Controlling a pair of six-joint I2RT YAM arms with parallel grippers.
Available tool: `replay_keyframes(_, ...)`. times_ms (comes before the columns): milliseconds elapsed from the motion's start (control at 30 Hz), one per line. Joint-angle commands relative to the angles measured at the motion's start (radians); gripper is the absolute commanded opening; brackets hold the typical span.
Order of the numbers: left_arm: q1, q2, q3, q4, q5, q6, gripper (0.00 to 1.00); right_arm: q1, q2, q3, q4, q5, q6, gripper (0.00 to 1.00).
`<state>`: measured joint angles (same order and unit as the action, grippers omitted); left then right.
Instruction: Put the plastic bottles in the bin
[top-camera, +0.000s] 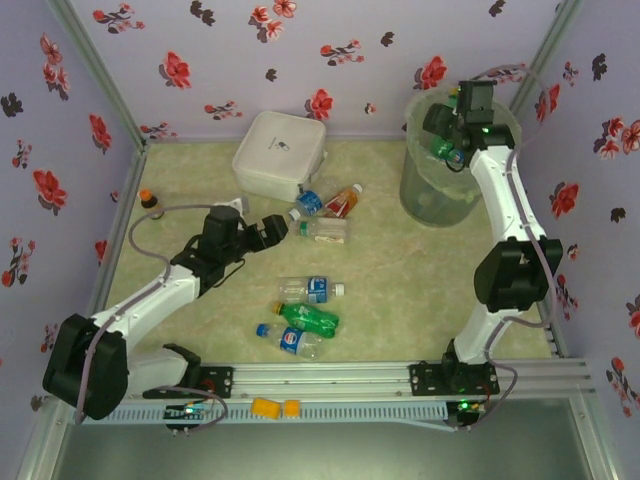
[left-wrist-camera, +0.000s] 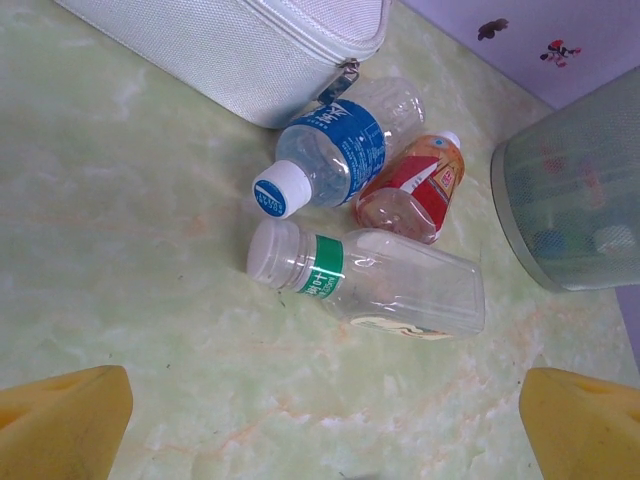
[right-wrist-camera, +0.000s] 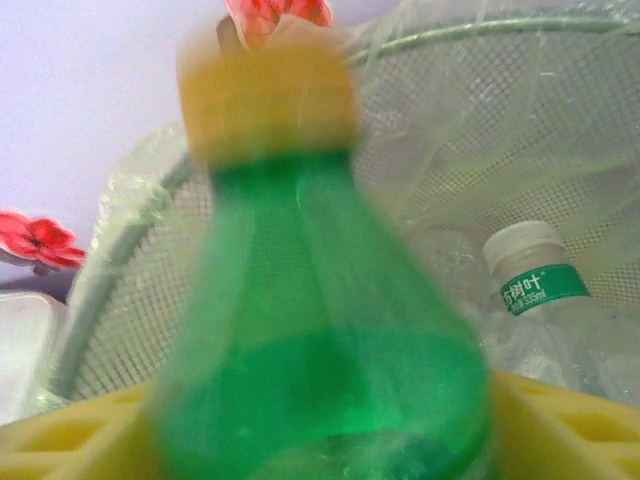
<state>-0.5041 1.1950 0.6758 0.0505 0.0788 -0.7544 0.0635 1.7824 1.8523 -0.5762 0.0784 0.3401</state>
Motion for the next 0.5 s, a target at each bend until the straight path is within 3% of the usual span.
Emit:
replay_keyframes(0,-0.006,-0.024,0.024,-0.025,-0.018,0.024,1.00,-0.006,-0.036,0.048,-0.017,-0.013,-0.001,0.95)
replay_keyframes(33,-0.007,-0.026,0.024,-0.027,-0.018,0.024,1.00,-0.006,-0.047,0.048,-0.015,-0.020,0.000,0.99)
replay_keyframes(233,-0.007,-0.034,0.016,-0.026,-0.020,0.018,1.00,0.017,-0.147,-0.012,0.003,-0.109,-0.010,1.00)
replay_keyframes(467,-0.014,-0.057,0.047,-0.139,-0.019,0.025,1.00,0.201,-0.342,-0.306,0.094,-0.070,-0.034,1.00)
